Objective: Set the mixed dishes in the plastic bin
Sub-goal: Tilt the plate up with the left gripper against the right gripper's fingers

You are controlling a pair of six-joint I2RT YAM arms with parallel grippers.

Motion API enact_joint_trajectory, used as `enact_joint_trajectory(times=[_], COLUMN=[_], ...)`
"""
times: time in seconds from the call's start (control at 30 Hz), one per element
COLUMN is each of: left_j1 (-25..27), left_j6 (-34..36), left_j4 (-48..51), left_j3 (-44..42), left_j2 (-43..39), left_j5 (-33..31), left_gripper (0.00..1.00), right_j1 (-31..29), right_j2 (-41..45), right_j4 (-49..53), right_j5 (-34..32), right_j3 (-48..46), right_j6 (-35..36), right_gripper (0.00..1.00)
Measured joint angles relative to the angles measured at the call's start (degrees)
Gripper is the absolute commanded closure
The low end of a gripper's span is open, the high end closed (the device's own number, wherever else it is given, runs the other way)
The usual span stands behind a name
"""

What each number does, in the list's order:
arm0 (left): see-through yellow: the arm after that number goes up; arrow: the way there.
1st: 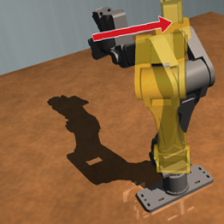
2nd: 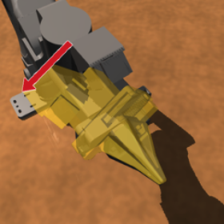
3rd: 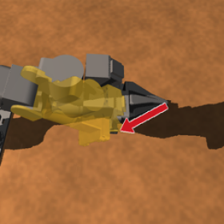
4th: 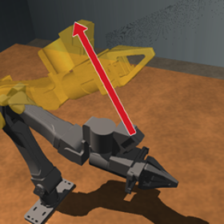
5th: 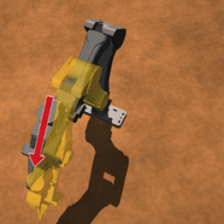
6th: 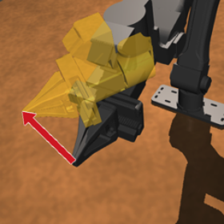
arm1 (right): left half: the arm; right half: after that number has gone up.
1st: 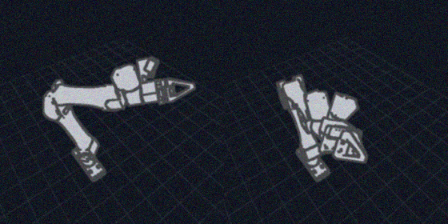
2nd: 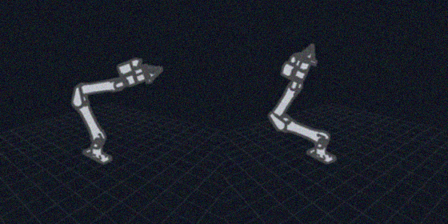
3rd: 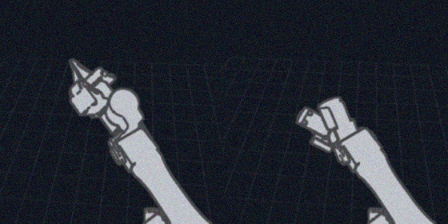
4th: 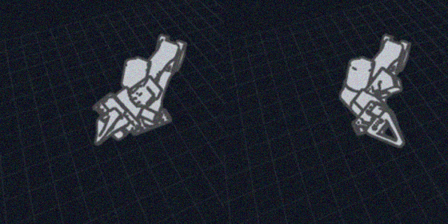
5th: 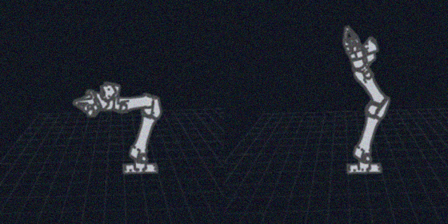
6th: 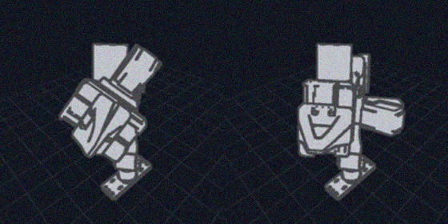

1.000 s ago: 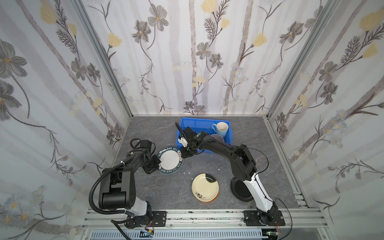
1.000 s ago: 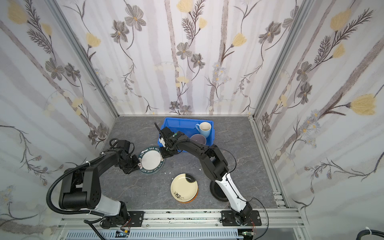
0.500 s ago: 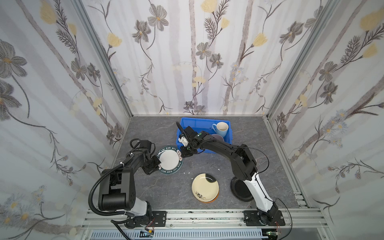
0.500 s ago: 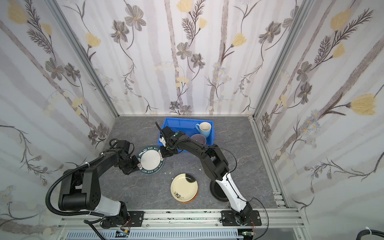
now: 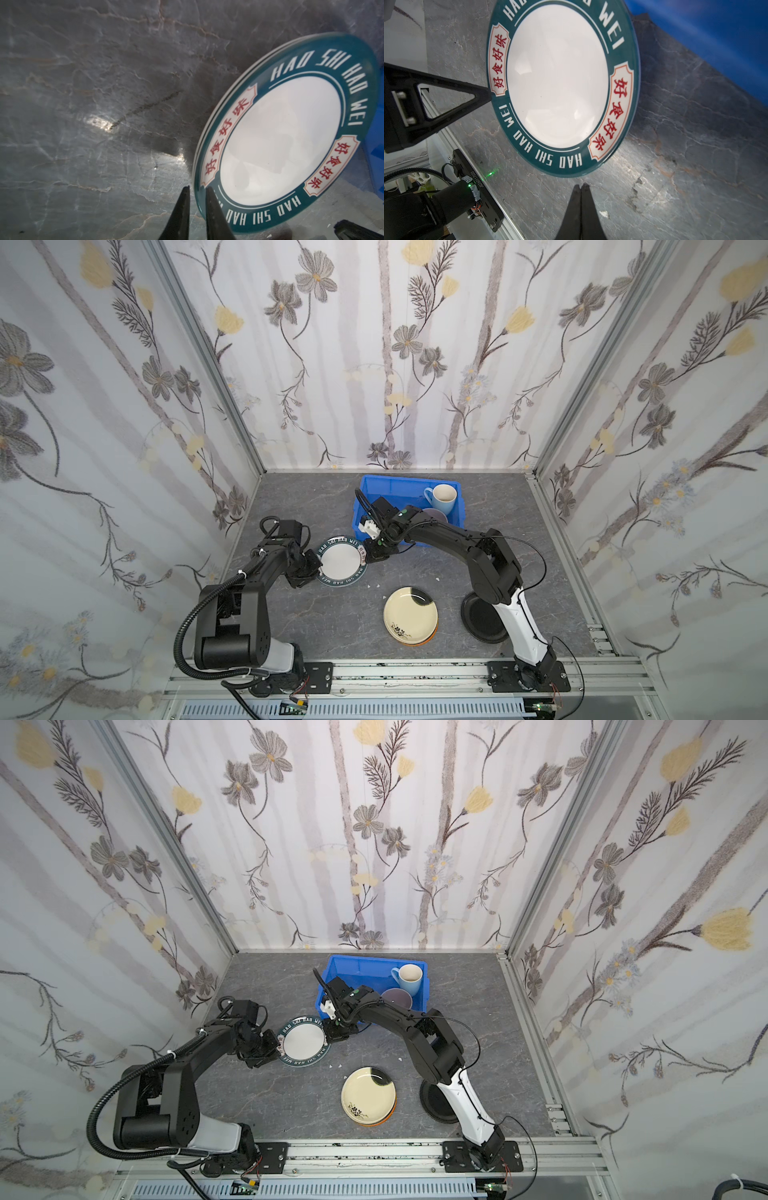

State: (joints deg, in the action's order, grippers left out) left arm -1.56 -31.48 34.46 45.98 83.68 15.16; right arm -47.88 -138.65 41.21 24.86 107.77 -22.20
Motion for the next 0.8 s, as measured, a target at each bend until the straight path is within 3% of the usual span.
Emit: enact_joint_trajectory(times=[0.13,0.3,0.4,0.8], left_j1=[-0.1,-0.9,-1.0,-1.6], left_j6=[0.0,1.3,2.2,4.7], left_j4=[0.1,0.3,0.5,-0.6], left_j3=[1.5,6.3,10.3,22.8], left_j2=[0.2,3.5,6.1,19.6], left_j5=[-0.7,-2.7,-3.9,-4.1], left_gripper=[0.83,0.82,0.78,0.75], right_j1=[0.0,0.0,0.8,3.1], right_j2=[0.3,0.4,0.4,-1.8], right_j4=[-0.1,-0.3,-0.6,-0.7], right_j5=[-1.1,-2.9,-3.3,-5.1], right_j3=[-0.3,-0.3,-0.3,0.8], right_j6=[0.2,0.2,0.2,-0.1], right_gripper=[0.91,0.71,0.66,0.63])
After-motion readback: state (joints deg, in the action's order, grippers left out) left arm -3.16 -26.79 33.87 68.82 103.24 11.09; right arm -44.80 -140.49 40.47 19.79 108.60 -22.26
